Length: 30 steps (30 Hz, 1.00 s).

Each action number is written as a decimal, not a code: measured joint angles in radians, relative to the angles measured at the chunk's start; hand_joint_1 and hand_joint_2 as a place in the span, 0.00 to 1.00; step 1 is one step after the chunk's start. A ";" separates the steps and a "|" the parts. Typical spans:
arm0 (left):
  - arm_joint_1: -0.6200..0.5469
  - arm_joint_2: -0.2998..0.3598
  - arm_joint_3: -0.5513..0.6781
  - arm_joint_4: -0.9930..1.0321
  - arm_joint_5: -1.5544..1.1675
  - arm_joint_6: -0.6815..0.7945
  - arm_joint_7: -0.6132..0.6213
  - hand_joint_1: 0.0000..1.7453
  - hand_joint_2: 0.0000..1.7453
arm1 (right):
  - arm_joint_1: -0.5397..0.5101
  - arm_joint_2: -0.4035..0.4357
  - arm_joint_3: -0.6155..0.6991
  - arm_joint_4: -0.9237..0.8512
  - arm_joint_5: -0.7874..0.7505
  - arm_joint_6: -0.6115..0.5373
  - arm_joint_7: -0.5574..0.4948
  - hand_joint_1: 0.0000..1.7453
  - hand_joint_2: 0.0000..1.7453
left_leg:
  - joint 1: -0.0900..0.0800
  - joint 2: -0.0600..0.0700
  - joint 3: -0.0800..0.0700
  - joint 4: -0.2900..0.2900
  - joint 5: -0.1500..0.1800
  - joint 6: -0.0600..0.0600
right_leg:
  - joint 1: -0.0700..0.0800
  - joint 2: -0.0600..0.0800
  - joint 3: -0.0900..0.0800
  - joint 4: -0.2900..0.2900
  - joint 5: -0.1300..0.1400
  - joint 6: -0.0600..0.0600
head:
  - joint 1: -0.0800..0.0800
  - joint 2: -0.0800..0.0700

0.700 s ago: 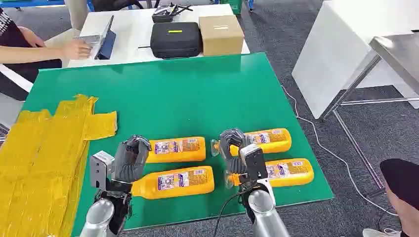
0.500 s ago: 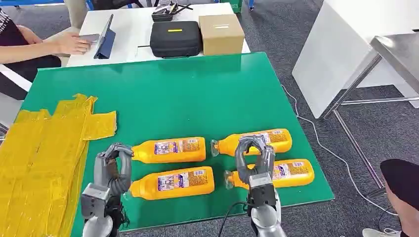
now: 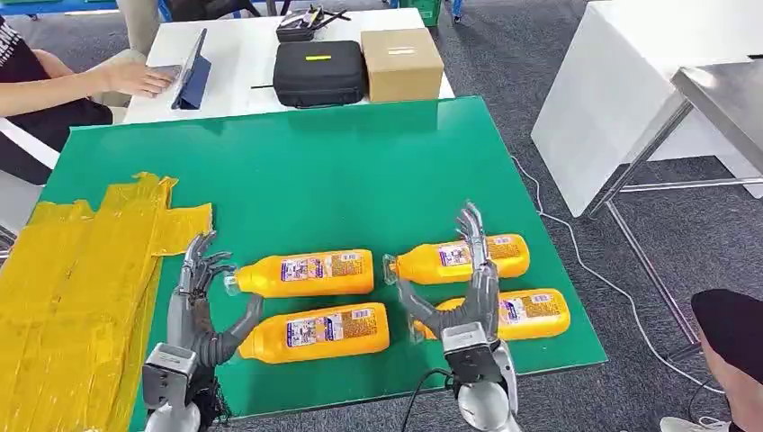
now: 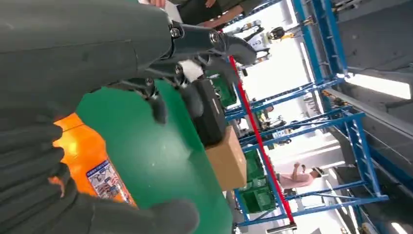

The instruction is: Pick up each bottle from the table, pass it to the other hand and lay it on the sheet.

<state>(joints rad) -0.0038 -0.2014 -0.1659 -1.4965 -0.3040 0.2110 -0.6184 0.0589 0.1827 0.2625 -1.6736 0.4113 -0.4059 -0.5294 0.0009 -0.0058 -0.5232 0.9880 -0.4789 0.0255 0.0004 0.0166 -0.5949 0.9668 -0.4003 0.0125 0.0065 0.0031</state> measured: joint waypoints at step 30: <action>0.010 -0.014 0.087 0.060 0.052 -0.010 -0.002 0.00 1.00 | 0.042 -0.222 0.034 -0.017 0.460 0.047 0.321 0.00 1.00 | 0.000 0.000 -0.002 0.000 -0.001 0.000 | 0.000 0.000 0.000 0.000 0.000 0.000 | 0.000 0.000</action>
<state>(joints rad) 0.0065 -0.2155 -0.0790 -1.4363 -0.2518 0.2010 -0.6203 0.1011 -0.0397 0.2964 -1.6907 0.8713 -0.3586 -0.2083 0.0009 -0.0060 -0.5249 0.9880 -0.4796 0.0259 0.0003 0.0165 -0.5954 0.9664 -0.4006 0.0126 0.0061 0.0030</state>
